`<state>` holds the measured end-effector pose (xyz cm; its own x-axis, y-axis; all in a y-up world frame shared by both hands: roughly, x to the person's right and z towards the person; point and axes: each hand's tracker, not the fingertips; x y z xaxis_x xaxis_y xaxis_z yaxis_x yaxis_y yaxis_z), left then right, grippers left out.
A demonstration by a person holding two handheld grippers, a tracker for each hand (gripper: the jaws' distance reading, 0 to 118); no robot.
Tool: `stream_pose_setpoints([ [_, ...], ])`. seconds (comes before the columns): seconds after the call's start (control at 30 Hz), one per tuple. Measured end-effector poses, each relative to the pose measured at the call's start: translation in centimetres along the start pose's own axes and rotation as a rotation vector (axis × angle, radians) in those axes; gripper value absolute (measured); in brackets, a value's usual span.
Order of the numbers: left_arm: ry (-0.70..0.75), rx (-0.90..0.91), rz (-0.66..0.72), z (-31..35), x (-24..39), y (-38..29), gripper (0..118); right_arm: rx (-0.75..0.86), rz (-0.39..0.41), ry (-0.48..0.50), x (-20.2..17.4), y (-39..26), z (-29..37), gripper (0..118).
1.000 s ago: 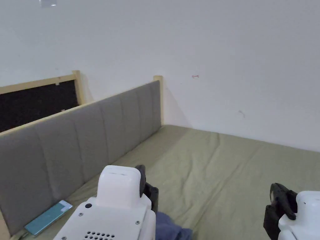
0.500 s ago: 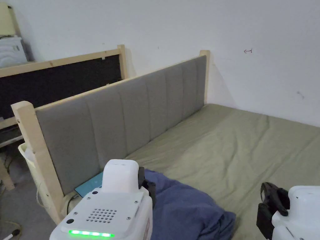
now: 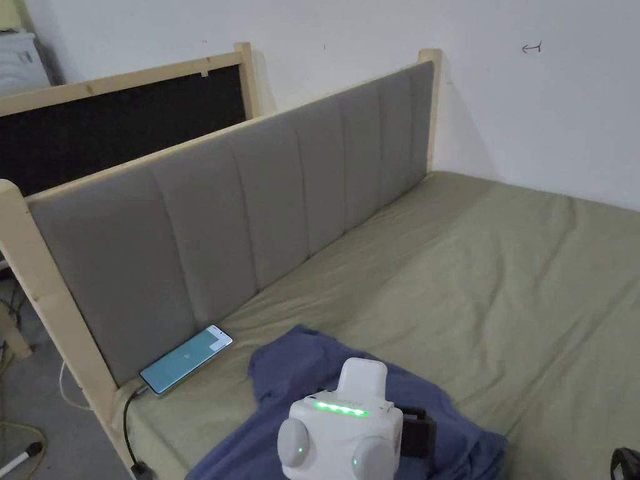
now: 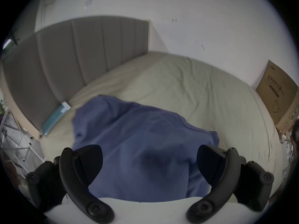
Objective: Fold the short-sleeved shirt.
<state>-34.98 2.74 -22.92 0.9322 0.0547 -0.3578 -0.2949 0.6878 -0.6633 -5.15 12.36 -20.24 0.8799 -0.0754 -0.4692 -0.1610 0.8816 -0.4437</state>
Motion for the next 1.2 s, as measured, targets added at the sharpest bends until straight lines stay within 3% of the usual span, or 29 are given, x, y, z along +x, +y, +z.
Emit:
stream_pose_setpoints([
  [0.17, 0.028, -0.302, 0.037, -8.2, -0.4, -2.9, 108, -0.074, -0.011, -0.011, 1.0, -1.1, -1.6, 0],
  [0.23, 0.031, -0.123, 0.022, -6.1, -0.3, -3.2, 103, -0.097, -0.028, -0.025, 1.5, -1.3, -1.9, 0],
  [0.3, 0.036, -0.175, 0.011, -5.7, 0.0, -2.9, 90, -0.107, -0.063, -0.034, 2.2, -1.6, -2.1, 0],
  [0.33, 0.027, -0.180, 0.006, -5.6, -0.1, -2.6, 82, -0.114, -0.084, -0.039, 2.4, -1.7, -2.1, 0],
  [0.47, 0.062, -0.150, 0.031, -4.5, -0.7, -2.3, 3, -0.119, -0.121, -0.036, 3.2, -1.9, -1.3, 0],
  [0.5, 0.119, -0.167, 0.038, -4.4, -1.0, -2.2, 3, -0.119, -0.114, -0.047, 3.3, -1.9, -1.0, 0],
  [0.57, 0.014, -0.188, 0.140, -4.6, -2.5, -2.2, 3, -0.119, -0.111, -0.067, 3.7, -1.8, -0.5, 0],
  [0.73, -0.038, -0.207, 0.240, -3.4, -3.4, -0.5, 3, -0.100, -0.166, -0.067, 5.3, -1.5, 1.5, 0],
  [0.83, -0.177, -0.174, 0.402, -1.0, -4.0, 0.6, 3, -0.073, -0.164, -0.104, 6.3, -1.3, 3.0, 0],
  [1.0, -0.232, -0.098, 0.314, 4.8, -0.7, 3.3, 3, -0.043, -0.250, -0.142, 8.9, -1.1, 5.4, 0],
  [1.1, -0.341, -0.036, 0.299, 7.7, 3.0, 5.5, 3, -0.006, -0.268, -0.182, 10.2, -0.9, 7.2, 0],
  [1.2, -0.406, 0.010, 0.180, 9.9, 8.2, 8.1, 3, 0.038, -0.289, -0.217, 11.6, -0.6, 9.6, 0],
])
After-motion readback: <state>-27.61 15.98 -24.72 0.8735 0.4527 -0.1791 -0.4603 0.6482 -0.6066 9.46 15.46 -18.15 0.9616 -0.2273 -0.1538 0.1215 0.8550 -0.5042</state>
